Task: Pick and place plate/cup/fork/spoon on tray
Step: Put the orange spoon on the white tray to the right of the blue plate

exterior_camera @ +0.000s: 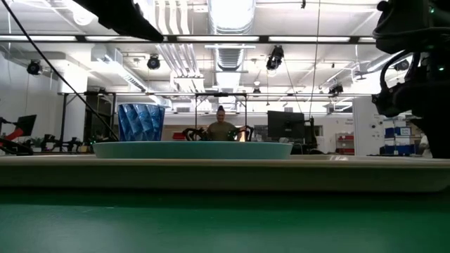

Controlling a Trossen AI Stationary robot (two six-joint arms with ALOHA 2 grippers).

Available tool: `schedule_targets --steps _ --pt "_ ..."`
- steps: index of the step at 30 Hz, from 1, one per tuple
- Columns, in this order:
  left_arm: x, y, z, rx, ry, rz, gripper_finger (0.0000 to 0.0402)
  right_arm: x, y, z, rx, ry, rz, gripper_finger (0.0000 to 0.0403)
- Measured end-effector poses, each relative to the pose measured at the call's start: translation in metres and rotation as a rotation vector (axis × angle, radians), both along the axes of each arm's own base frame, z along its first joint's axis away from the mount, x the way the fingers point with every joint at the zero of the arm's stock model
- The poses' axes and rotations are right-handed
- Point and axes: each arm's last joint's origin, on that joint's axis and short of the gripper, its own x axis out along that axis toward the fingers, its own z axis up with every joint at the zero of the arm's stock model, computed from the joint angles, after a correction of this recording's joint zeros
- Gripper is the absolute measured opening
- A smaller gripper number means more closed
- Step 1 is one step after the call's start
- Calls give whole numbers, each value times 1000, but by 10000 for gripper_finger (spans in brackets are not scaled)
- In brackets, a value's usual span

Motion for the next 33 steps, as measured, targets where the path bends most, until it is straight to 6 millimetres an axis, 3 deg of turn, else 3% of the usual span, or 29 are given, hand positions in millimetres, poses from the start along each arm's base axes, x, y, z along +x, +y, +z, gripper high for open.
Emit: schedule_targets --steps 4,13,18,26,33 --pt "4 -1 2 -9 -35 0 73 -5 -4 17 -63 -66 11 13" --pt "22 -5 2 -55 -136 8 73 -3 -13 70 -310 -479 79 13" --pt "37 -8 -7 -95 -147 25 73 1 -17 85 -496 -650 151 13" --pt "64 -14 -23 -152 -203 40 73 27 -11 106 -723 -1004 237 13" --pt "89 -20 -31 -184 -334 32 73 55 -1 106 -907 -1249 303 13"
